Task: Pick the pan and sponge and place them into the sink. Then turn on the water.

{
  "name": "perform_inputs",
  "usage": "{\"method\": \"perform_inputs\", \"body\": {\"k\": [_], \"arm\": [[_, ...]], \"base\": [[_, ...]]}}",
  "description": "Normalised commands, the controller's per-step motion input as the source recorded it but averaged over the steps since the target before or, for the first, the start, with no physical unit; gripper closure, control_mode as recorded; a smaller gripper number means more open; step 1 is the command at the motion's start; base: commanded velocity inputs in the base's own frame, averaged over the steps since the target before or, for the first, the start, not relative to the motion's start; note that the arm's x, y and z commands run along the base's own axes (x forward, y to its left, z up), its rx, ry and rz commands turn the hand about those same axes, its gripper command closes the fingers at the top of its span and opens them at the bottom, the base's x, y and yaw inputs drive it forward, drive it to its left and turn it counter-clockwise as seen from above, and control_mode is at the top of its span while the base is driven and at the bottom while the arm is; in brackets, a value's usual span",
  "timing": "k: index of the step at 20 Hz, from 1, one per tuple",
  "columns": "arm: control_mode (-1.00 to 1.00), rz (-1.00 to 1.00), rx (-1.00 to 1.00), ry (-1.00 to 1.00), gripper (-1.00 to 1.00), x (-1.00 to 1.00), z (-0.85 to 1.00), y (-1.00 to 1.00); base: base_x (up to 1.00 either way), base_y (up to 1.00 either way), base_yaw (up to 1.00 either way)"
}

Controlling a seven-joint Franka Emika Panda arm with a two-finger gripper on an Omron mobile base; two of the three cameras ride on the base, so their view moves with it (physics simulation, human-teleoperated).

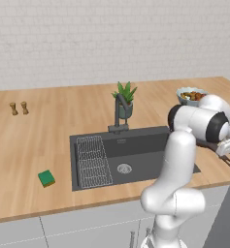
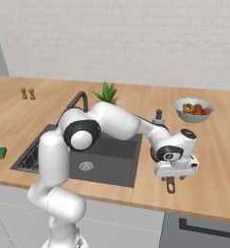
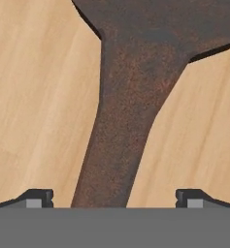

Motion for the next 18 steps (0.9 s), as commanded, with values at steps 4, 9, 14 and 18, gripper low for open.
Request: {"method": "perform_inputs", "body": {"k": [4, 9, 14, 18], "arm": [[-1.00, 0.00, 0.00, 0.00, -1.00, 0.00, -0.21, 0.14], [-1.00, 0.00, 0.00, 0.00, -1.00, 0.00, -0.25, 0.07], [-1.00, 0.00, 0.00, 0.00, -1.00, 0.11, -0.51, 0.00], [-1.00, 0.00, 0.00, 0.00, 1.00, 0.04, -0.54, 0.20]], "base": [[0.00, 0.00, 0.00], [0.00, 0.00, 0.00], [0.00, 0.00, 0.00], [0.00, 0.00, 0.00]]}}
